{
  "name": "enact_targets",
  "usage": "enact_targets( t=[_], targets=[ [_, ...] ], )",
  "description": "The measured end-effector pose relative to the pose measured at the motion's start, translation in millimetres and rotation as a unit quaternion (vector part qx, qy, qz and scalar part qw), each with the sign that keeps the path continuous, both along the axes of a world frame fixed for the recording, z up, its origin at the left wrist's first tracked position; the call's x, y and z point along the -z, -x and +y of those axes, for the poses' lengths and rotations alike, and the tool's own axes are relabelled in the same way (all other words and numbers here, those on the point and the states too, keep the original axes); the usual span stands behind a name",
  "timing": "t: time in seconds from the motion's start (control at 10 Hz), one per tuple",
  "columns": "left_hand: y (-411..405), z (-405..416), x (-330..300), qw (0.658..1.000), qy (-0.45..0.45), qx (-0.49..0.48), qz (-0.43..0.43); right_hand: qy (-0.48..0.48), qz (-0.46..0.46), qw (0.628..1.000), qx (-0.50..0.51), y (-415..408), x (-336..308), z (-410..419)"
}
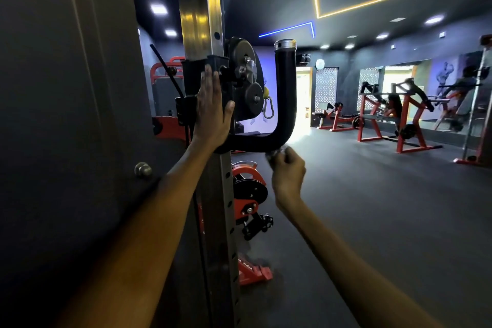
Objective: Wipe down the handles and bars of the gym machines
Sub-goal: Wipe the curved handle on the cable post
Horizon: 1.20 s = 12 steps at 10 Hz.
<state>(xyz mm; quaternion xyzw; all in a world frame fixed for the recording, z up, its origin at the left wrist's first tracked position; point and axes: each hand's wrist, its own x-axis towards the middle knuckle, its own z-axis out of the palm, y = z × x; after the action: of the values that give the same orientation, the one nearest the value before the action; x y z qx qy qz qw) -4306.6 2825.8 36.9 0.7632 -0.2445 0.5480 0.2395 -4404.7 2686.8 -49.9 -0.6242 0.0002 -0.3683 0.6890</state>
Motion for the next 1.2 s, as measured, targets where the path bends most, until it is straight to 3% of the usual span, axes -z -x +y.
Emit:
enact_targets(
  t=[0.1,0.2,0.3,0.4,0.5,0.6,0.7,0.8,0.9,1.0,1.1,1.2],
  targets=[
    [-1,1,1,1.000,-0.005,0.005,-0.004,-0.090,0.046,0.988,-0.120,-2,1,15],
    [0,1,-1,1.000,-0.005,0.009,-0.013,-0.260,0.066,0.915,-0.301,7,-20,11],
    [0,1,0,1.000,-0.001,0.014,-0.006,-0.275,0.092,0.905,-0.311,24,-31,-11],
    [-2,1,1,1.000,-0.002,0.018,-0.024,-0.067,-0.032,0.989,-0.124,63,-44,-34],
    [-1,1,1,0.999,0.002,0.021,-0.029,0.240,-0.243,0.930,0.137,66,-54,-42],
    [-1,3,1,0.999,-0.001,0.031,-0.026,0.612,-0.313,0.647,0.329,14,-45,-62],
    [-2,5,1,0.999,-0.013,0.041,-0.024,0.648,-0.304,0.597,0.361,-8,-24,-59],
    [-1,7,-1,0.997,-0.021,0.069,-0.006,0.665,-0.271,0.601,0.350,-21,-6,-14],
    [-1,8,-2,0.996,-0.026,0.084,-0.002,0.693,-0.188,0.640,0.274,-29,-17,26],
    [0,9,-2,0.996,-0.033,0.087,0.003,0.698,-0.182,0.633,0.281,-47,-23,43],
    [1,10,-3,0.996,-0.032,0.081,0.010,0.714,-0.314,0.545,0.307,-63,1,20],
    [1,7,-3,0.998,-0.017,0.062,0.019,0.697,-0.332,0.600,0.211,-59,40,-31]
  ],
)
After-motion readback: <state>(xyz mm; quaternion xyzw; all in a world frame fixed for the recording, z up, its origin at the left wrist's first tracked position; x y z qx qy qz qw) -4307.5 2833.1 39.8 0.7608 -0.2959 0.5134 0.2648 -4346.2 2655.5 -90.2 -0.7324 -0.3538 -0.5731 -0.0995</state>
